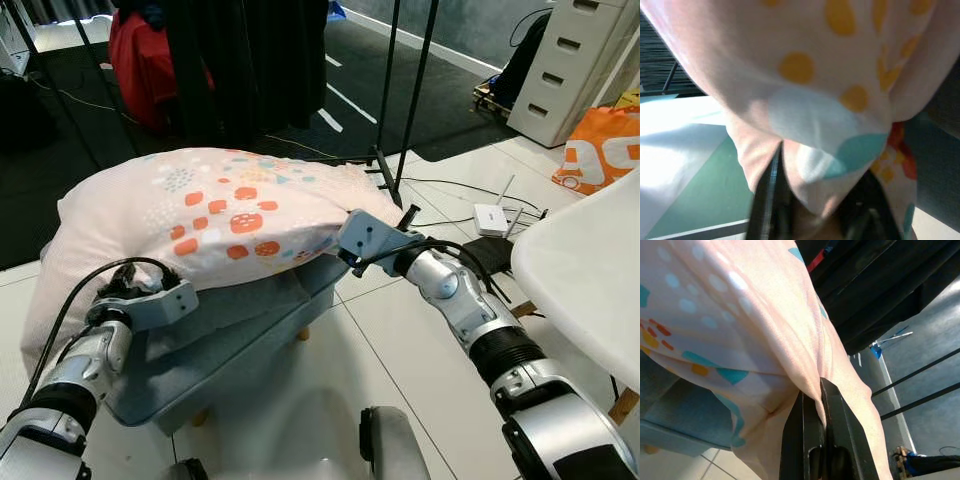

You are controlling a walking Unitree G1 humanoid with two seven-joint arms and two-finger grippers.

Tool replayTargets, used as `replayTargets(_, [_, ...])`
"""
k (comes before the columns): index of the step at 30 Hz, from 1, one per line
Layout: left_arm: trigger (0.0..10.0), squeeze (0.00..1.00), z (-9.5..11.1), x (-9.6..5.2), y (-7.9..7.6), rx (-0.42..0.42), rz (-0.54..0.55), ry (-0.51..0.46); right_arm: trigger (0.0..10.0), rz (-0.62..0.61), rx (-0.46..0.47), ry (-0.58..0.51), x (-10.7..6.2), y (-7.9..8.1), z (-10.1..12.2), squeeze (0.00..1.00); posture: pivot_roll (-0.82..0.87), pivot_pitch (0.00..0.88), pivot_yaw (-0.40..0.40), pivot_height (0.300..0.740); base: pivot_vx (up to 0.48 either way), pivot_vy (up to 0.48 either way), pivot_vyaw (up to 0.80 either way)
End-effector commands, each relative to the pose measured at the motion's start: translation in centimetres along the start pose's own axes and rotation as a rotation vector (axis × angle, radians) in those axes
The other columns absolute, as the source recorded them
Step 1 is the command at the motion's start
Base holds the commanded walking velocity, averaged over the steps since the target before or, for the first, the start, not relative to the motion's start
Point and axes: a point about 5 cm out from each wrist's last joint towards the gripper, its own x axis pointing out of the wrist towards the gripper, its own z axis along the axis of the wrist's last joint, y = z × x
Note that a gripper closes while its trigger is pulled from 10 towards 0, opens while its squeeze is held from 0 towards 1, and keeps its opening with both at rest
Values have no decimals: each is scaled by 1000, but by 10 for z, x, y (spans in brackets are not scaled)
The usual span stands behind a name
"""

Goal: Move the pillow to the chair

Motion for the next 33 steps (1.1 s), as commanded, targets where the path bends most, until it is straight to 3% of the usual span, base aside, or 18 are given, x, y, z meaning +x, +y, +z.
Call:
replayTargets(1, [0,0,-1,-1,-3,-24,1,12,0,-43,45,-9,-1,-7,2,0,-234,142,10,435,0,0,0])
replayTargets(5, [0,0,3,1,2,-87,41,3,0,-51,124,-9,0,-7,4,0,-229,141,10,435,0,0,0])
replayTargets(7, [0,0,9,4,16,-163,120,-24,0,-41,243,-18,1,-1,6,0,-228,131,6,435,0,0,0])
replayTargets(8, [0,0,9,4,16,-163,120,-24,0,-41,243,-18,1,-1,6,0,-228,131,6,435,0,0,0])
replayTargets(12, [0,0,14,7,45,-282,251,-56,0,-11,370,-16,1,4,7,0,-224,122,4,444,0,0,0])
replayTargets(15, [0,0,17,7,52,-308,281,-70,0,-17,396,-25,2,3,9,0,-221,116,4,449,0,0,0])
replayTargets(16, [0,0,23,6,61,-368,315,-85,0,-21,408,-31,2,1,9,0,-219,113,2,454,0,0,0])
replayTargets(17, [0,0,23,6,61,-368,315,-85,0,-21,408,-31,2,1,9,0,-219,113,2,454,0,0,0])
replayTargets(18, [1686,0,29,4,68,-409,342,-106,0,-22,409,-33,2,0,10,0,-217,110,0,459,0,0,0])
replayTargets(19, [8039,0,35,0,78,-433,371,-137,0,-20,406,-39,4,-1,12,0,-216,106,-3,464,0,0,0])
replayTargets(23, [8039,0,42,-5,87,-444,396,-169,0,-14,408,-44,5,-2,14,0,-216,105,-4,474,0,0,0])
replayTargets(24, [10000,0,42,-7,93,-429,411,-176,0,-13,397,-47,6,-6,16,0,-215,93,-10,479,0,0,0])
replayTargets(28, [10000,0,40,-10,107,-418,442,-184,0,-22,377,-56,8,-15,19,0,-209,86,-14,489,0,0,0])
replayTargets(30, [10000,0,40,-11,114,-432,459,-188,0,-34,366,-63,9,-20,22,0,-208,85,-15,494,0,0,0])
replayTargets(31, [10000,0,44,-13,122,-487,480,-203,0,-58,363,-82,11,-28,26,0,-209,87,-14,499,0,0,0])
replayTargets(33, [10000,0,44,-13,122,-487,480,-203,0,-58,363,-82,11,-28,26,0,-209,87,-14,499,0,0,0])
